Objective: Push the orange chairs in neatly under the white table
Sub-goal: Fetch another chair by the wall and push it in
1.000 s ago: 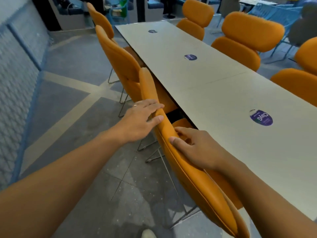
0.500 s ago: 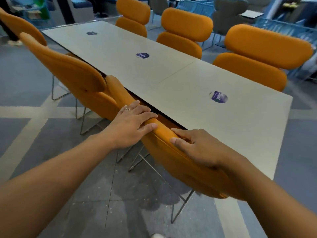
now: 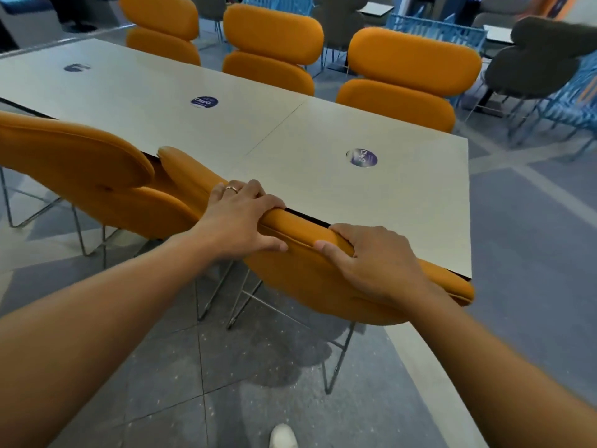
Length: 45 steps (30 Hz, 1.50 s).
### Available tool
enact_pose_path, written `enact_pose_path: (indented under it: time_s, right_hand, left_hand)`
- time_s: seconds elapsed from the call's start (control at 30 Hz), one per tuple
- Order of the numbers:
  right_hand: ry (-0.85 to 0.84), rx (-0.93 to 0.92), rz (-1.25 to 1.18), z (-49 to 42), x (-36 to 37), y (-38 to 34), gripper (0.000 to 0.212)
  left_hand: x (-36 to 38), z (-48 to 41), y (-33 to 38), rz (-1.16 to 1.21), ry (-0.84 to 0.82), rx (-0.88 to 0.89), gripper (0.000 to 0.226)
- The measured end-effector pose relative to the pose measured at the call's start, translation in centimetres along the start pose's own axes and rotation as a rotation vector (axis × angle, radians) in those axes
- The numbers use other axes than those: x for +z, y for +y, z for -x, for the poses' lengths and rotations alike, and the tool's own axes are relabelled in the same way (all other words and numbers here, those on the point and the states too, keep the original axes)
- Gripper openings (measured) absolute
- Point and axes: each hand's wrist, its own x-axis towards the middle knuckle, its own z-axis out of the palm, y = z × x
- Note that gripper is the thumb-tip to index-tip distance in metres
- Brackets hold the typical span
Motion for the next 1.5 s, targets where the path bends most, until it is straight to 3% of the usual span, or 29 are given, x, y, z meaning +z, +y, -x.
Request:
enact_pose_path:
  time_s: [0.17,0.4,0.6,0.9,1.17,1.5]
  right_hand:
    - [0.024,-0.056,0.049,0.0,0.5,0.5,0.065]
    - [0.054,-0.039,0.042,0.0,0.6,0.3,0.062]
    - [0.055,0.104,0.059,0.7,0.5,-0.4,0.069]
    - [0.073,0.375,0.134,1.1,1.0,-3.0,0.086]
    - [-0.008,0.563,0.126,2.6,-0.3,-0.4,0.071]
    - [0.188,0.665,0.017,4.0,1.3,1.2,0.058]
  left_hand:
    - [0.2,-1.6,-0.2,-0.066,-0.074,0.024,0.082]
    - [0.6,-2.6,-1.1,-0.119,-0.034,0.069,0.093]
    - [0.8,-3.3,-1.9,-0.212,0.025,0.134,0.106]
    - [2.3,-3.8,-3.1,-0.183,0.192,0.251,0.094]
    - [2.2,-4.0,-3.3,-0.172,0.199,0.289,0.090]
    - [2.0,-4.5,-3.7,-0.213,0.219,0.333,0.091]
